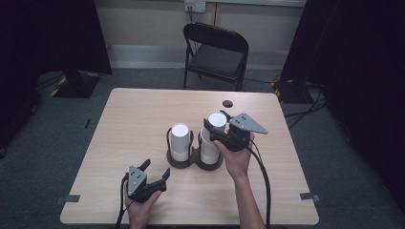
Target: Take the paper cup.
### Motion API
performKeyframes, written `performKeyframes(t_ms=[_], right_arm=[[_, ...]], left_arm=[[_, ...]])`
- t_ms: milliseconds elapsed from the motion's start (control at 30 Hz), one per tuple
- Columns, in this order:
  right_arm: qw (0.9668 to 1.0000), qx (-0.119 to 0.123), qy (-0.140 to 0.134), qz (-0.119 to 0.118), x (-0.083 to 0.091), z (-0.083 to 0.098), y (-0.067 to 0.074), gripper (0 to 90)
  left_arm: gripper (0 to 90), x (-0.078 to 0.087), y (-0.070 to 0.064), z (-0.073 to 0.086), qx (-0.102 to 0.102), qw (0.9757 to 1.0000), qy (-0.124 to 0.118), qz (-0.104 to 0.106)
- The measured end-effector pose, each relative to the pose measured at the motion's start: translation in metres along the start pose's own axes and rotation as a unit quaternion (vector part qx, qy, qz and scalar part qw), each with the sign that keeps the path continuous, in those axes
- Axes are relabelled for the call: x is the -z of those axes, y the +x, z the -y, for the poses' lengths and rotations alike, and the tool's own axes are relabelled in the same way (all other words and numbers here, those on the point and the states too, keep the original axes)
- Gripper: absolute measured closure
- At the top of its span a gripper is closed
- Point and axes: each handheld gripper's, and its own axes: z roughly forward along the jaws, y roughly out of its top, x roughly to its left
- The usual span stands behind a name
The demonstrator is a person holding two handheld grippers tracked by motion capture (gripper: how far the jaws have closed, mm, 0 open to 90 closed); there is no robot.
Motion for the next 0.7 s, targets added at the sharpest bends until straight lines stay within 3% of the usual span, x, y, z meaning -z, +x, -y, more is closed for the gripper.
performKeyframes(t_ms=[367,700], right_arm=[[0.9999,-0.012,-0.004,-0.004,0.021,-0.003,0.000,34.1],[0.9986,-0.047,-0.023,-0.003,0.052,0.009,-0.001,34.2]], left_arm=[[24.0,0.004,0.003,-0.002,0.025,0.9993,-0.004,0.026],[28.6,0.001,-0.003,-0.007,0.050,0.9975,-0.011,0.050]])
